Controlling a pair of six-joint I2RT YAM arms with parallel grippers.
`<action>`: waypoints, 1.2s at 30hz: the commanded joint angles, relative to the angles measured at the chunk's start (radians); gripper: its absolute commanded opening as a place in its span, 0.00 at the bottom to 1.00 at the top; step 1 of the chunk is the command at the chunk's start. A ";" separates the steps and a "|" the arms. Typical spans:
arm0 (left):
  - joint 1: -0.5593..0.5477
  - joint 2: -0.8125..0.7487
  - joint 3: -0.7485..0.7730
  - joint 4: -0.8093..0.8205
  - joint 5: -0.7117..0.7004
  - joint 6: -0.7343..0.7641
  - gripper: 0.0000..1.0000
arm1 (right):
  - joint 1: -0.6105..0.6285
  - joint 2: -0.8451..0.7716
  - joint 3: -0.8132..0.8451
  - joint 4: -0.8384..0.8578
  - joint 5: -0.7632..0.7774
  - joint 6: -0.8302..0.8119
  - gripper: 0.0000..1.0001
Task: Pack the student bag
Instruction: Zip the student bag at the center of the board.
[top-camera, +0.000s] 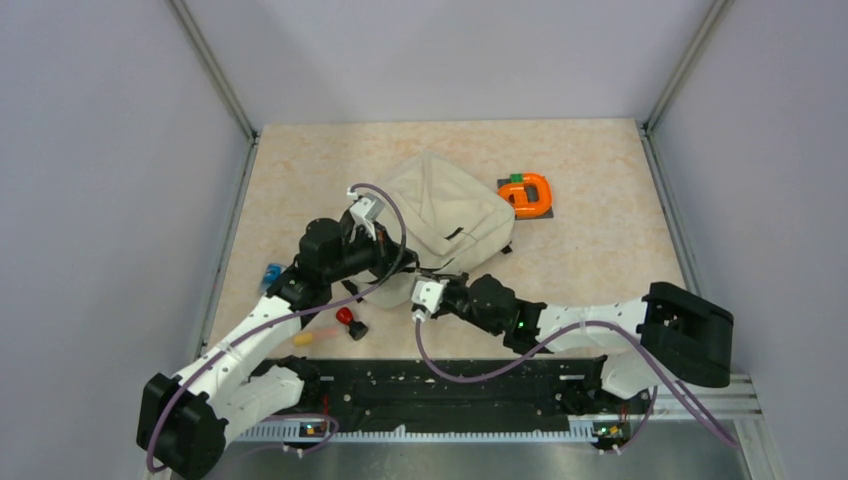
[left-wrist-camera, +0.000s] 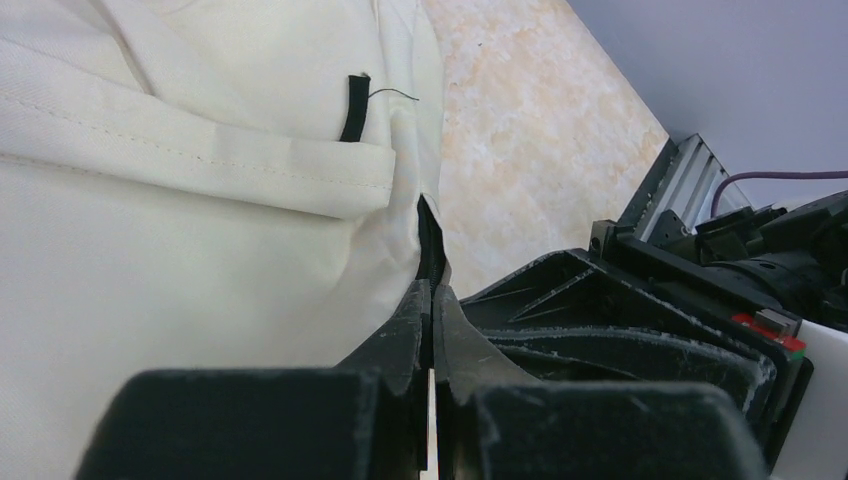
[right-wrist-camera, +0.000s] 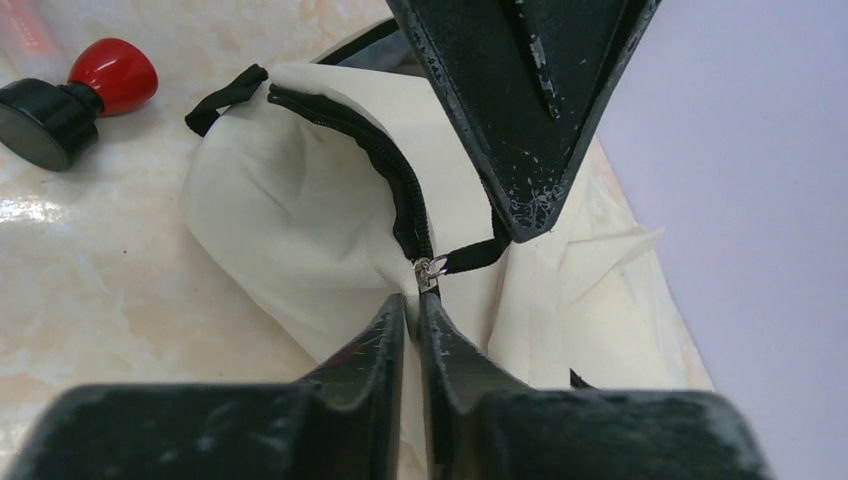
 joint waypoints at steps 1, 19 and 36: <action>-0.001 -0.032 0.016 0.056 -0.026 -0.002 0.00 | 0.010 -0.026 0.038 0.024 -0.053 0.020 0.00; 0.049 -0.146 -0.002 -0.090 -0.223 0.010 0.00 | 0.011 -0.191 -0.177 -0.003 0.110 0.075 0.00; 0.105 -0.152 0.075 -0.268 -0.263 -0.037 0.84 | -0.210 -0.144 0.179 -0.448 0.303 0.827 0.78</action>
